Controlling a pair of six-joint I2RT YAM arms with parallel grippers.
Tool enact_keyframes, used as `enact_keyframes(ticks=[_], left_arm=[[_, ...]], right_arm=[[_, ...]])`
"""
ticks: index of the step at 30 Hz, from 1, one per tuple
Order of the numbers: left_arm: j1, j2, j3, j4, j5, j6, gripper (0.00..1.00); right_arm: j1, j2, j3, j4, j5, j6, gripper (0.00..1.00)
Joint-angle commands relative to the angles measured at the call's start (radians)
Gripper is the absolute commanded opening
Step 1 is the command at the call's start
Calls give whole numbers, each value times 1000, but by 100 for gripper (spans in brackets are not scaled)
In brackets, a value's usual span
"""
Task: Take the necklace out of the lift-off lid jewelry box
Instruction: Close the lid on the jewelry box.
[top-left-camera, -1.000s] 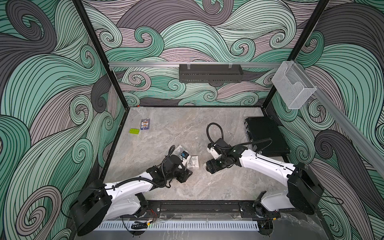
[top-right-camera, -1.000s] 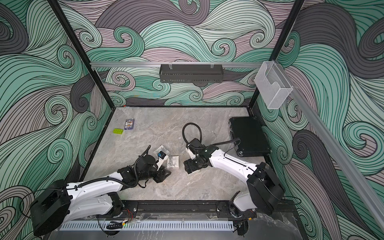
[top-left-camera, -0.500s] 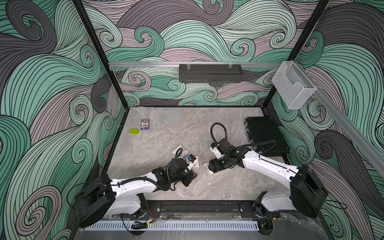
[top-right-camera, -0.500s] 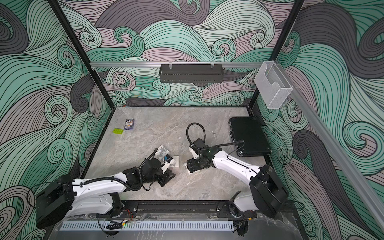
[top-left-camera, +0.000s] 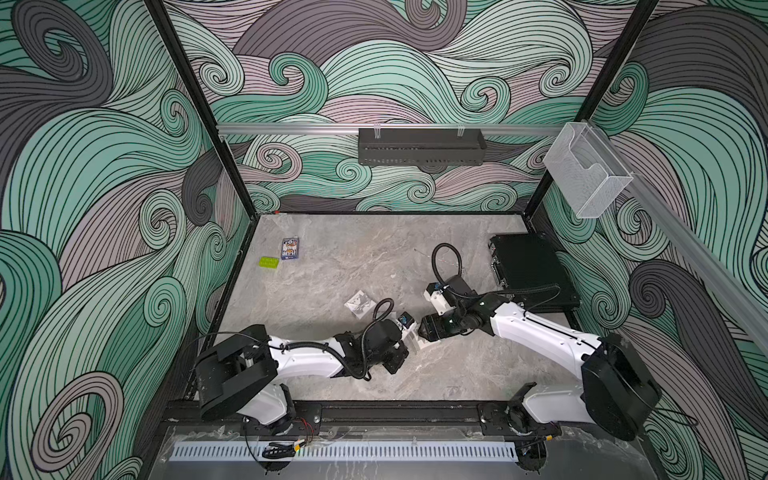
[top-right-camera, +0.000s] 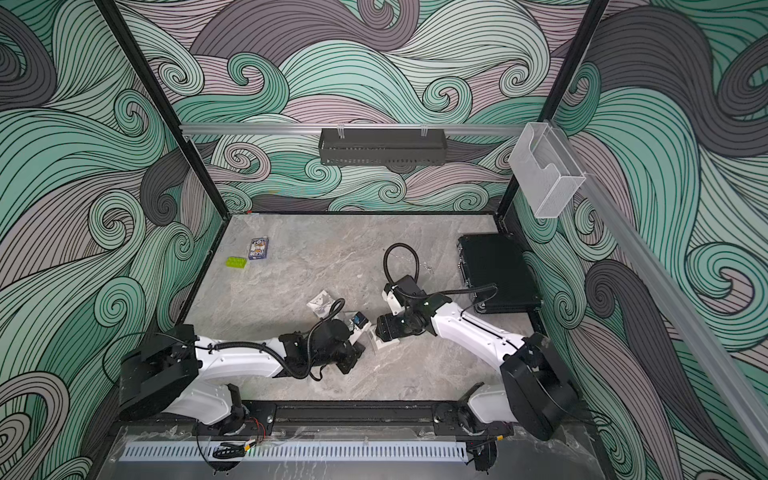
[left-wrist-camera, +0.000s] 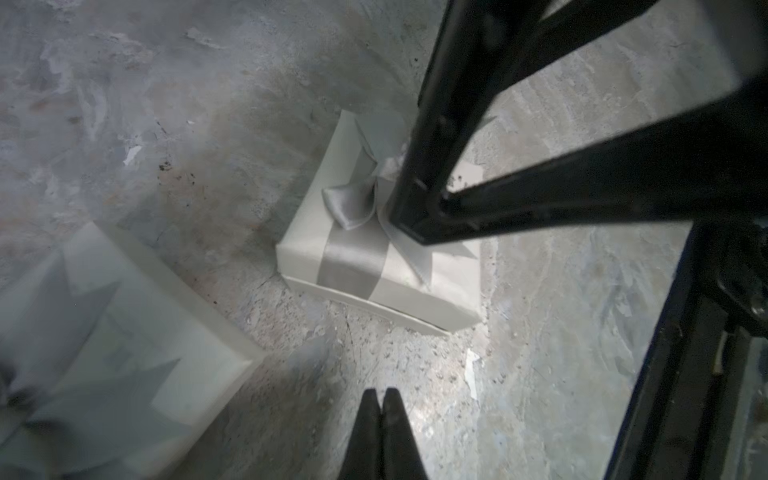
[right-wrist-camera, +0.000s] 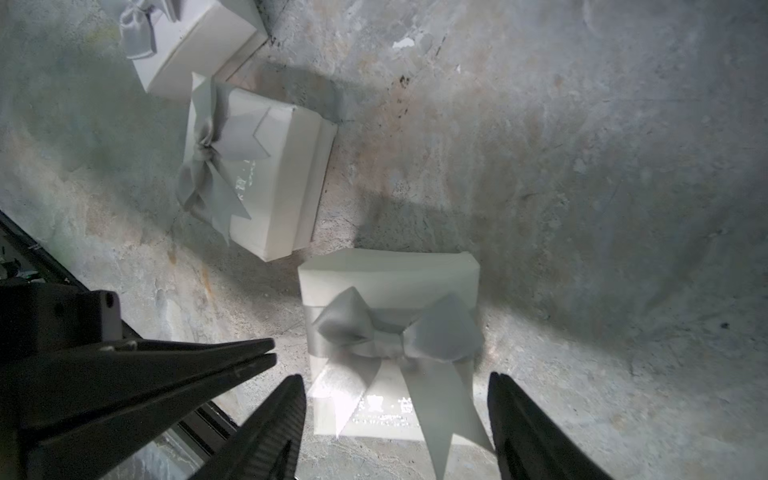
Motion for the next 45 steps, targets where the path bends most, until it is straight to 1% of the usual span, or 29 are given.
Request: enact_keyframes(ticks=[1,15,23,34,45], left_arm=[[-9,24,31,23,-59,5,0],[-9,103,61,75,-98,15,0],[-9,117,59,112,-118,2,0],[-9,160,78,140,-125,-6,0],[-9,136,79,154,-174,-13,0]], right_arm=[[-5,22,-9,18,-33,-2,73],[-7,26,-26,27,-55,3,70],[-6,19,-46,46,-77,15,68],[-4,26,-57,77,-95,30,68],[4,40,-70,104,-103,37,66]])
